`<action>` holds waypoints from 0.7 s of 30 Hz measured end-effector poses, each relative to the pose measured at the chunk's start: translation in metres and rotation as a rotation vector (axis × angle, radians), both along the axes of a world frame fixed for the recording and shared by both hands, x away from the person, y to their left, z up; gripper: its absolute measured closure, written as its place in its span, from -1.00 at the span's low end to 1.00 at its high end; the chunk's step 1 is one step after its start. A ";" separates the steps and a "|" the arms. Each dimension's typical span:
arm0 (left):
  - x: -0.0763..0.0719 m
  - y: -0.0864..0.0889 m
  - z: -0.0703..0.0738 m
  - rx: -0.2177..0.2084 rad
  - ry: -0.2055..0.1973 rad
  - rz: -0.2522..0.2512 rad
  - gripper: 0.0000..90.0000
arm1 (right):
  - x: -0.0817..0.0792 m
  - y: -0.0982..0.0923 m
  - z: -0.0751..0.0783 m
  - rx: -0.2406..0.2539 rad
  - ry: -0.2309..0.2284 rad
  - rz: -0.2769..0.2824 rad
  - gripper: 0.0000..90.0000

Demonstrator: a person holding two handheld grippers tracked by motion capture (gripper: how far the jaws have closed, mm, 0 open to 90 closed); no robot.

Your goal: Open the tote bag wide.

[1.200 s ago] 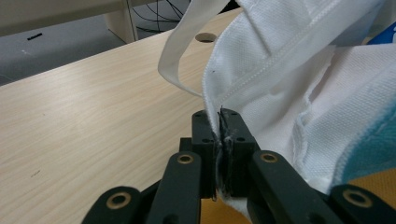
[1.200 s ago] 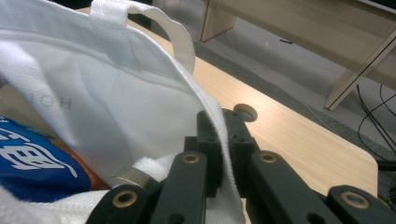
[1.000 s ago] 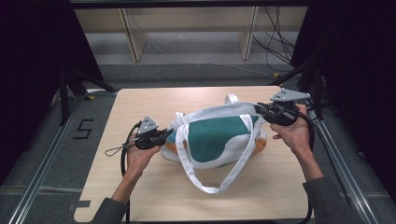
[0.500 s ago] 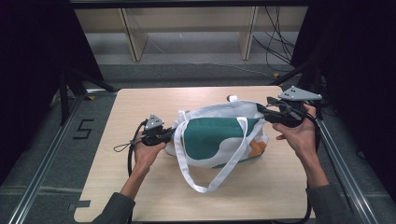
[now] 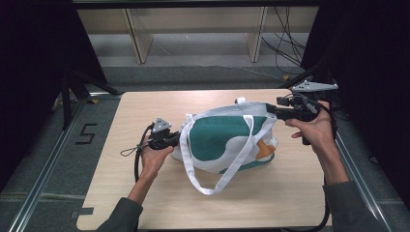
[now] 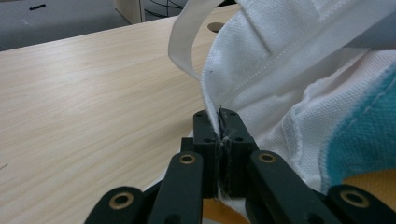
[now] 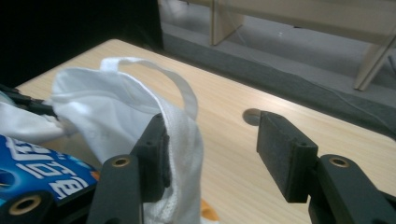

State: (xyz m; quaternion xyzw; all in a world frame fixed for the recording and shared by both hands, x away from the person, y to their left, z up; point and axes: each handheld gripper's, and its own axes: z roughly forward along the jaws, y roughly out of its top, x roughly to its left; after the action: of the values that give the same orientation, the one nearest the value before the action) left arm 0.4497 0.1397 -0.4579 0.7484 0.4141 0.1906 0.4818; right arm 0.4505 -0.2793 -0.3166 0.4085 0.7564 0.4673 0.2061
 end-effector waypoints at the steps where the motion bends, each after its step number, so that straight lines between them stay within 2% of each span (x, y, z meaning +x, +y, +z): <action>1: 0.000 0.000 -0.001 -0.003 0.000 0.003 0.91 | -0.001 -0.001 0.002 0.073 0.017 0.001 0.06; 2: 0.000 0.000 -0.001 -0.003 0.000 0.003 0.91 | -0.001 -0.001 0.002 0.073 0.017 0.001 0.06; 3: 0.001 0.000 -0.002 -0.014 0.002 0.006 0.91 | -0.005 -0.005 0.009 0.104 0.018 -0.004 0.07; 4: 0.001 0.000 -0.002 -0.025 0.016 0.020 0.91 | -0.005 -0.008 0.013 0.077 -0.009 -0.003 0.07; 6: 0.002 0.000 -0.003 -0.030 0.012 0.015 0.91 | -0.007 -0.009 0.016 0.084 0.000 -0.009 0.07; 7: 0.003 0.000 -0.002 -0.024 0.009 0.014 0.91 | -0.012 -0.013 0.021 0.055 -0.014 0.001 0.06; 10: 0.003 0.001 -0.002 -0.022 0.010 0.013 0.91 | -0.020 -0.014 0.022 0.059 -0.003 -0.001 0.04; 13: 0.003 0.001 -0.002 -0.032 0.014 0.019 0.91 | -0.041 -0.017 0.017 0.059 -0.018 0.004 0.03; 15: 0.004 0.001 -0.001 -0.031 0.016 0.018 0.91 | -0.053 -0.020 0.013 0.064 -0.049 0.025 0.02; 16: 0.004 0.002 -0.001 -0.028 0.013 0.019 0.91 | -0.060 -0.020 0.011 0.075 -0.027 0.035 0.02; 19: 0.005 0.001 -0.001 -0.035 0.011 0.020 0.91 | -0.077 -0.021 0.002 0.086 -0.028 0.056 0.02; 20: 0.005 0.001 -0.002 -0.033 0.015 0.024 0.91 | -0.080 -0.021 -0.001 0.079 -0.053 0.078 0.03; 21: 0.006 0.001 -0.002 -0.034 0.016 0.023 0.91 | -0.086 -0.018 -0.004 0.088 -0.032 0.087 0.03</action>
State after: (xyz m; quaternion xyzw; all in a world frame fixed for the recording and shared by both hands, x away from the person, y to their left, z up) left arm 0.4554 0.1407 -0.4597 0.7366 0.4299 0.1832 0.4890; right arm 0.3648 -0.2976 -0.3210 0.3764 0.7488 0.5153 0.1793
